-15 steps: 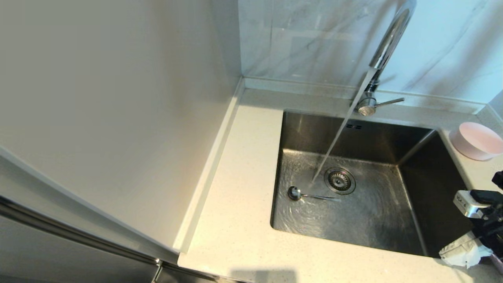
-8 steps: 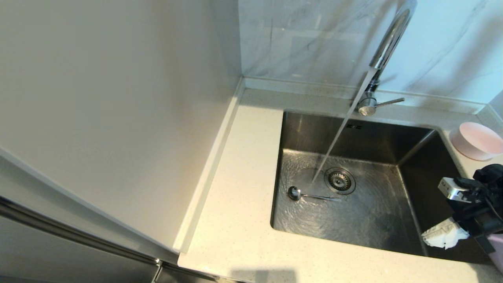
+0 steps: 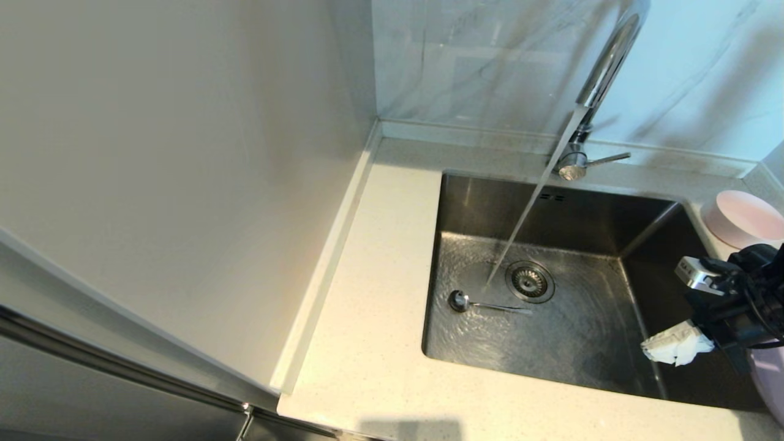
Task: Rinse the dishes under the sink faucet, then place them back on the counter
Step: Pick up the plate
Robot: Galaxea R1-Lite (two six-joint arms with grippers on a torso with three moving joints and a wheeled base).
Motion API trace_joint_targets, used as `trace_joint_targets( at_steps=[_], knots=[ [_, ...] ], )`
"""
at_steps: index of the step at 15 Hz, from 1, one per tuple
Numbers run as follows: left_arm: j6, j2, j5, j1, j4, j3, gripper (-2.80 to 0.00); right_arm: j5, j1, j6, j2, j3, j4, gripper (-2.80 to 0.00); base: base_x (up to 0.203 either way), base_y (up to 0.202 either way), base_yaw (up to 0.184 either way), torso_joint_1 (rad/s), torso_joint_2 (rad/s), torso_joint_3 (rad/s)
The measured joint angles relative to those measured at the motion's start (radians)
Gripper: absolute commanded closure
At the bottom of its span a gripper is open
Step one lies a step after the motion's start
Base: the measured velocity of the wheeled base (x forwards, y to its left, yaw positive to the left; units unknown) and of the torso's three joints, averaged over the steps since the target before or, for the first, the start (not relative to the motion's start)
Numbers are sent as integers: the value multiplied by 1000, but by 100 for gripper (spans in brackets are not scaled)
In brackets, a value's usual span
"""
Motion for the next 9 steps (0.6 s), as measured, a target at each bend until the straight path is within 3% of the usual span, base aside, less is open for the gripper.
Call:
trace_joint_targets(
  at_steps=[4,6,9],
  knots=[
    [0,0,0,0,0,0,0,14,29,60,-24,5,13,0,0,0,0,0,0,0],
    [0,0,0,0,0,0,0,15,72,194,-55,10,20,0,0,0,0,0,0,0],
    [0,0,0,0,0,0,0,15,174,490,-102,12,-28,0,0,0,0,0,0,0]
  ],
)
